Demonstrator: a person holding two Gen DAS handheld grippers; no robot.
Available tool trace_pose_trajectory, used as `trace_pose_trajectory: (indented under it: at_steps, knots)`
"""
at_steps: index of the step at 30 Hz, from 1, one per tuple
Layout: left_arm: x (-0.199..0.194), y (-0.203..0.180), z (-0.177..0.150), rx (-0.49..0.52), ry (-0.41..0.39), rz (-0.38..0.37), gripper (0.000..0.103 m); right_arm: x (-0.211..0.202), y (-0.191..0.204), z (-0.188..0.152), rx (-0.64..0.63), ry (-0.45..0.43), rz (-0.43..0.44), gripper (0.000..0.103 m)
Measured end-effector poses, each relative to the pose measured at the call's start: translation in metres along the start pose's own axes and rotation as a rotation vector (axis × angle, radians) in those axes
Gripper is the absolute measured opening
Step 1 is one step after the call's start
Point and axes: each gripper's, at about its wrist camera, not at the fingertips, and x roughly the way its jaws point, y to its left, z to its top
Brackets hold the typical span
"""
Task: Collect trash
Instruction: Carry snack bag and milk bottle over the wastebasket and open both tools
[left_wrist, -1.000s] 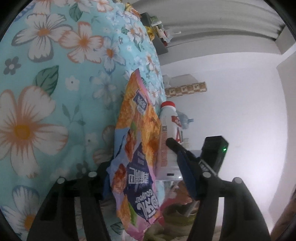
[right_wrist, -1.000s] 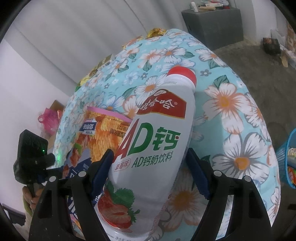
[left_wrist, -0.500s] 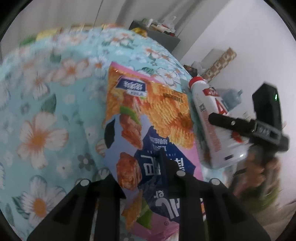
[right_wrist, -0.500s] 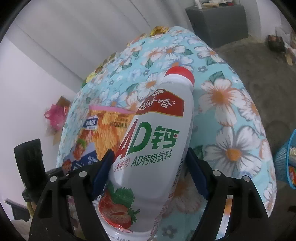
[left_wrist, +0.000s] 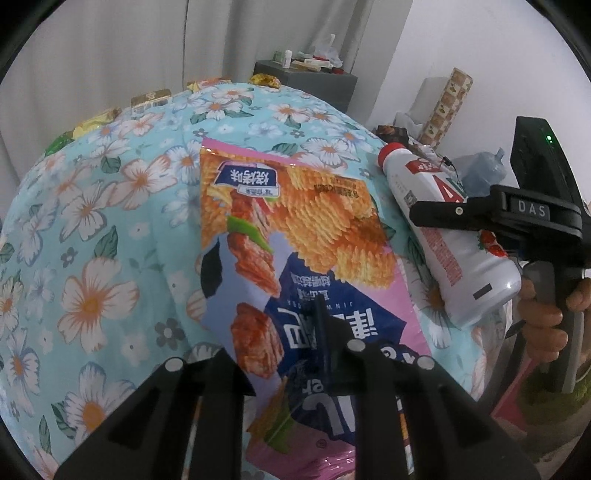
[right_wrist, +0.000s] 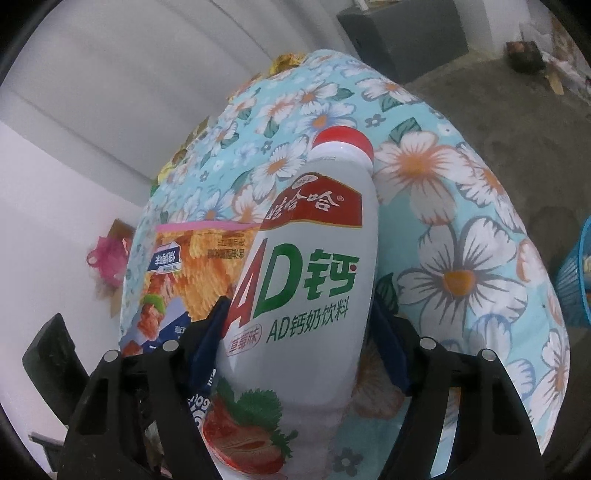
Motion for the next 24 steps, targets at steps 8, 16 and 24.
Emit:
trace_pose_trajectory:
  at_steps: [8,16,24]
  knots:
    - [-0.004,-0.005,-0.002,0.011,-0.011,0.009,0.013,-0.009,-0.002,0.001,0.019,-0.012,0.028,0.068]
    - [-0.007,-0.005,-0.001,0.013,-0.016,0.007,0.011,-0.017,0.002,0.001,0.014,-0.022,0.045,0.067]
    - [-0.016,-0.008,0.002,0.016,-0.049,0.008,0.006,-0.028,0.002,-0.001,0.017,-0.041,0.053,0.067]
